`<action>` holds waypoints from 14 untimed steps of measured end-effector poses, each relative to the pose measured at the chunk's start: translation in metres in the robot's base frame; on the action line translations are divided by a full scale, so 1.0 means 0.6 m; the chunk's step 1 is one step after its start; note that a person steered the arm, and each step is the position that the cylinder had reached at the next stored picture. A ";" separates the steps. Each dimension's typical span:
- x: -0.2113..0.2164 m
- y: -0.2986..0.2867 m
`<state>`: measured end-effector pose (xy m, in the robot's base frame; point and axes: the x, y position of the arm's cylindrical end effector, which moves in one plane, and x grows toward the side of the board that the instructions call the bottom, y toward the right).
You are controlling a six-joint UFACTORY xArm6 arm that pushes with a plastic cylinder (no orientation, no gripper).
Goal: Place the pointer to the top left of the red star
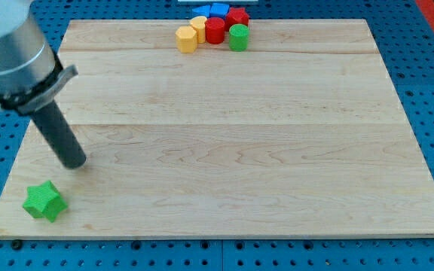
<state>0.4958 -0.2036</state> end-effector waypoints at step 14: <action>-0.506 0.067</action>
<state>0.1921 -0.1631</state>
